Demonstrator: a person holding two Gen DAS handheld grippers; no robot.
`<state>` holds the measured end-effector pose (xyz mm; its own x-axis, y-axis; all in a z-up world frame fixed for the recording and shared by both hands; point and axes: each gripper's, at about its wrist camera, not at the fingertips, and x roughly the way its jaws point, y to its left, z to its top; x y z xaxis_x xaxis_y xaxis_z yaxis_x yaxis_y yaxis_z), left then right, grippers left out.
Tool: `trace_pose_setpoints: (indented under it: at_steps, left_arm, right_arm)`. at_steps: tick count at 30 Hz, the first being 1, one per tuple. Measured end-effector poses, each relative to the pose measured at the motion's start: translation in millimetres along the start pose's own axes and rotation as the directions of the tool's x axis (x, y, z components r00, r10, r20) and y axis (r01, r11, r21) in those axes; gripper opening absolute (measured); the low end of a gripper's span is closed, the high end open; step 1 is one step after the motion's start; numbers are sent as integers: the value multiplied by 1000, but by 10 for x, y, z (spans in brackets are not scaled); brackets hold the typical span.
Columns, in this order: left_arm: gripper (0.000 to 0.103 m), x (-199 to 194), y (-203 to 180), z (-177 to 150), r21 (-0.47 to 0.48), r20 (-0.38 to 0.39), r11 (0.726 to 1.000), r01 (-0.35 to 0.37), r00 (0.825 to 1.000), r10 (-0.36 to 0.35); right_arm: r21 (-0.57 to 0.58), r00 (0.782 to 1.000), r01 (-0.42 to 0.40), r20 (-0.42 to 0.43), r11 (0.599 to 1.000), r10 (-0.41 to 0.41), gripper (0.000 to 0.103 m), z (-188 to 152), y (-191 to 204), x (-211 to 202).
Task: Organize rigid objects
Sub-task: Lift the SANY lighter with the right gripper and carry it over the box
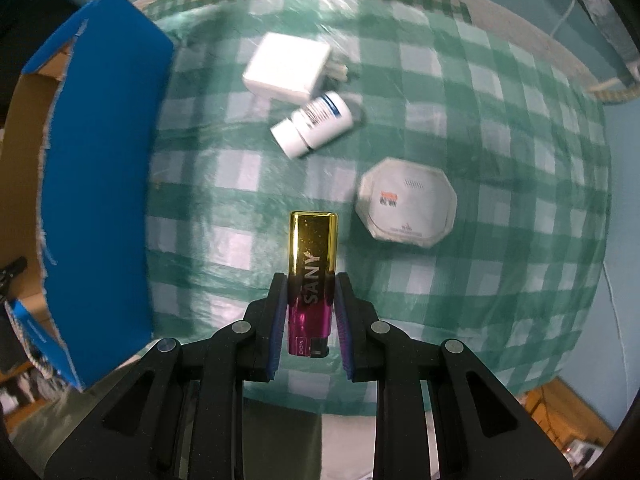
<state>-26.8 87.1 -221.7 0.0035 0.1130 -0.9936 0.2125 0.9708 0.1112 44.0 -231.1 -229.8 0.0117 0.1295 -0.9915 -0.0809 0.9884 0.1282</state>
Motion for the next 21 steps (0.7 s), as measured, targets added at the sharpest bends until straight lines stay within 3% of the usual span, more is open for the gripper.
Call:
trace_pose_setpoints:
  at_steps: [21]
  left_arm:
    - [5, -25, 8, -12, -3, 4, 1000, 0, 1000, 0]
  right_arm:
    - [-205, 995, -4, 94, 979, 24, 22, 543, 517, -696]
